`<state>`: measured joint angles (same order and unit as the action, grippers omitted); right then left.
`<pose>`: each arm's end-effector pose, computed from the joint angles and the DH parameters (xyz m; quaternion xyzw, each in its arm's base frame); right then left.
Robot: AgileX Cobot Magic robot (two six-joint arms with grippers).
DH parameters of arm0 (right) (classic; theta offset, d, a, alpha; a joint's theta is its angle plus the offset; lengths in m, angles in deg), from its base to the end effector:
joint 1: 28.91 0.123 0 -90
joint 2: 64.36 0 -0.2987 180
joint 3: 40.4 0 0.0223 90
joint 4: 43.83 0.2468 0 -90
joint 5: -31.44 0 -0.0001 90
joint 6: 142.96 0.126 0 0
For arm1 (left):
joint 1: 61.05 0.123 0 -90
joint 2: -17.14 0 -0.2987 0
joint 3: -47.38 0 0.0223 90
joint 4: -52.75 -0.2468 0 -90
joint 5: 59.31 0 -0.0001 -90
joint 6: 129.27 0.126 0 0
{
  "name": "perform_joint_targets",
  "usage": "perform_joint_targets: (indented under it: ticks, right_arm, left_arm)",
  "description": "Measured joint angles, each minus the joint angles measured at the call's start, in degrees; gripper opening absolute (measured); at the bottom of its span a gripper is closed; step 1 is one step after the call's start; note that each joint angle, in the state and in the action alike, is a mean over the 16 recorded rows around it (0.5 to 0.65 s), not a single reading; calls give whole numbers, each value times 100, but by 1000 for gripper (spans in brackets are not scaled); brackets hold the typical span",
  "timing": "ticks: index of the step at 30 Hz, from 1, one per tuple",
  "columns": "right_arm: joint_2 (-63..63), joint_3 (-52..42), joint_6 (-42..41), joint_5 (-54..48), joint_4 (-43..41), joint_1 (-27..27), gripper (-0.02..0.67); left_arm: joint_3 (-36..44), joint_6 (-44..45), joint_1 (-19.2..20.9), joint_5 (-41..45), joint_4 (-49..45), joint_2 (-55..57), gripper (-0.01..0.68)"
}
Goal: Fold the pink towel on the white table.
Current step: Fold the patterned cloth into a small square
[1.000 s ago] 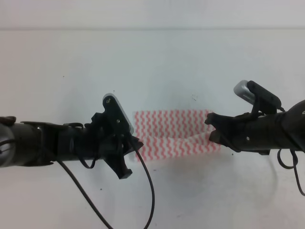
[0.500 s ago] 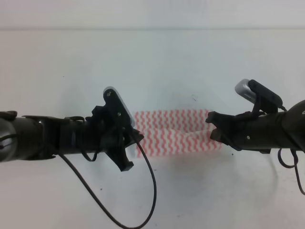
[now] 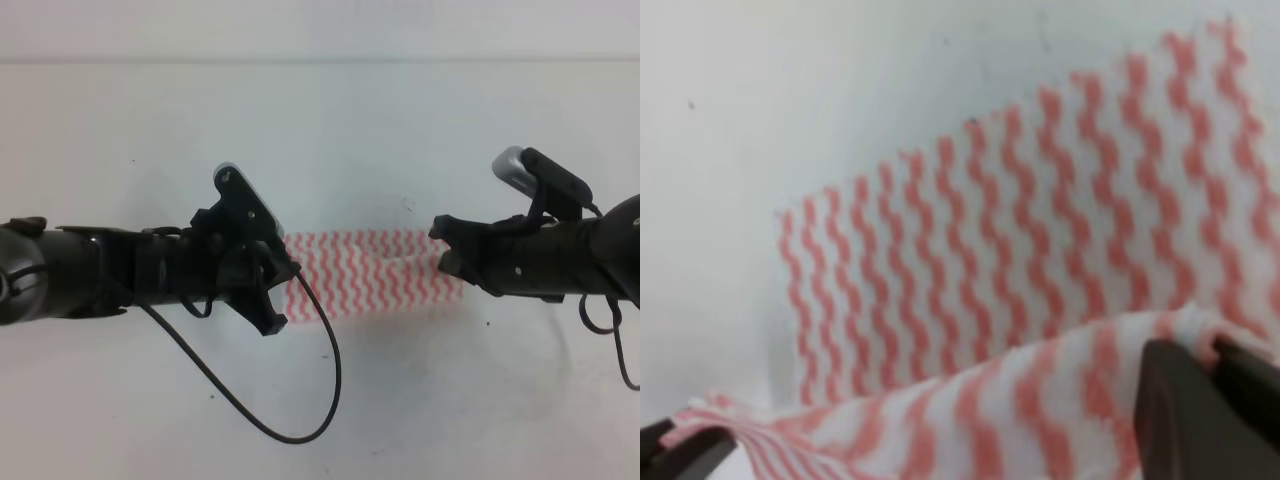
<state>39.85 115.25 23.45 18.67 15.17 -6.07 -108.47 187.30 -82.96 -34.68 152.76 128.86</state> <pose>0.3292 0.1647 0.1883 0.1395 0.9105 0.2841 0.2661 0.3376 -0.1916 0.1631 0.5043 0.7394 -0.1419 0.4229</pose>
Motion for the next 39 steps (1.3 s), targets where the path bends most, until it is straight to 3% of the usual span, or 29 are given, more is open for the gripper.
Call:
perform_joint_targets:
  ticks: [39]
  right_arm:
    - [789, 1034, -1, -357, -331, -230, -2]
  left_arm:
    - [-543, -219, 0, -482, -9, 373, 0]
